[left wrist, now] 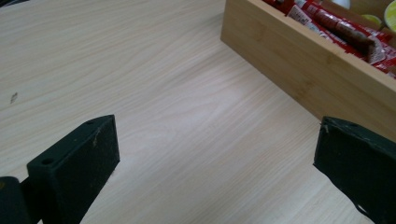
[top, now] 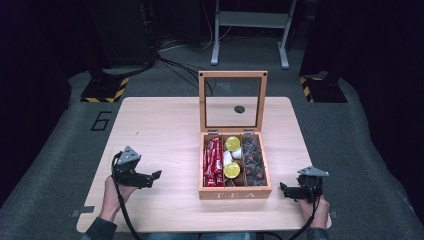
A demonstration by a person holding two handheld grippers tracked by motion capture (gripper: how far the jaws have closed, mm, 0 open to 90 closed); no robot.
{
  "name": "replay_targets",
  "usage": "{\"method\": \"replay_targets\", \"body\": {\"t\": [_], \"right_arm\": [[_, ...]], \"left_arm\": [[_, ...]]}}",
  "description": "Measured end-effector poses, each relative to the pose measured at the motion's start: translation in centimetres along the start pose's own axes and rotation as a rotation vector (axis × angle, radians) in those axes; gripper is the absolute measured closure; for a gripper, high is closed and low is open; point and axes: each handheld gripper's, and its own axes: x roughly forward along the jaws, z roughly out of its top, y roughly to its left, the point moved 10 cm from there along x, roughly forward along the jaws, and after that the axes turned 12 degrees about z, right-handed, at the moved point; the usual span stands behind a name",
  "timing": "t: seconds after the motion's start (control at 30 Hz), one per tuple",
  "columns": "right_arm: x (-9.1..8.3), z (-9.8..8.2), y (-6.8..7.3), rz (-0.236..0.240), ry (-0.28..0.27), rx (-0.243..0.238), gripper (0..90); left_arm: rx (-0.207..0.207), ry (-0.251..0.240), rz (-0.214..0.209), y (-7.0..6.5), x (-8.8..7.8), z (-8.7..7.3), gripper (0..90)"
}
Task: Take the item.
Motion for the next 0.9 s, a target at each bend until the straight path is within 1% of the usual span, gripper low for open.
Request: {"method": "replay_targets", "body": {"t": [0.03,0.1,0.13,0.2,0.27,0.3,0.43,0.5,0.63,0.7,0.73,0.8,0.9], "right_arm": [[0.0,0.0,0.0,-0.001,0.001,0.001,0.5],[0.0,0.0,0.0,0.000,0.000,0.000,0.5],[0.0,0.0,0.0,-0.001,0.001,0.000,0.4],[0.0,0.0,0.0,-0.004,-0.004,0.006,0.5],[0.0,0.0,0.0,-0.002,-0.001,0.002,0.5],[0.0,0.0,0.0,-0.002,0.001,0.000,0.5],[0.0,0.0,0.0,-0.002,-0.002,0.003,0.5],[0.0,0.0,0.0,-0.001,0.003,0.000,0.5],[0.0,0.0,0.0,-0.003,0.000,0.001,0.5],[0.0,0.0,0.0,-0.001,0.003,0.002,0.6],[0.0,0.0,0.0,0.000,0.001,0.002,1.1],[0.0,0.0,0.0,0.001,-0.003,-0.001,1.7],[0.0,0.0,0.1,0.002,-0.005,-0.001,1.8]], "left_arm": [[-0.001,-0.005,-0.009,-0.3,0.0,0.3,0.0],[0.012,-0.011,-0.015,-0.6,0.0,0.7,0.0],[0.011,-0.015,-0.014,-0.8,0.1,0.8,0.0],[0.020,-0.012,-0.027,-1.1,0.3,1.2,0.0],[0.028,-0.014,-0.035,-1.5,0.6,1.5,0.0],[0.039,-0.016,-0.040,-1.9,0.8,1.9,0.0],[0.055,-0.013,-0.051,-2.5,1.1,2.5,0.0],[0.059,-0.018,-0.060,-3.0,1.4,3.0,0.0],[0.062,-0.024,-0.089,-4.3,1.8,4.0,0.0],[0.079,-0.025,-0.091,-4.7,2.1,4.3,0.0],[0.086,-0.023,-0.099,-5.2,2.4,4.6,0.0],[0.091,-0.029,-0.098,-5.5,2.6,4.9,0.0],[0.102,-0.022,-0.116,-6.2,2.9,5.3,0.0]]}}
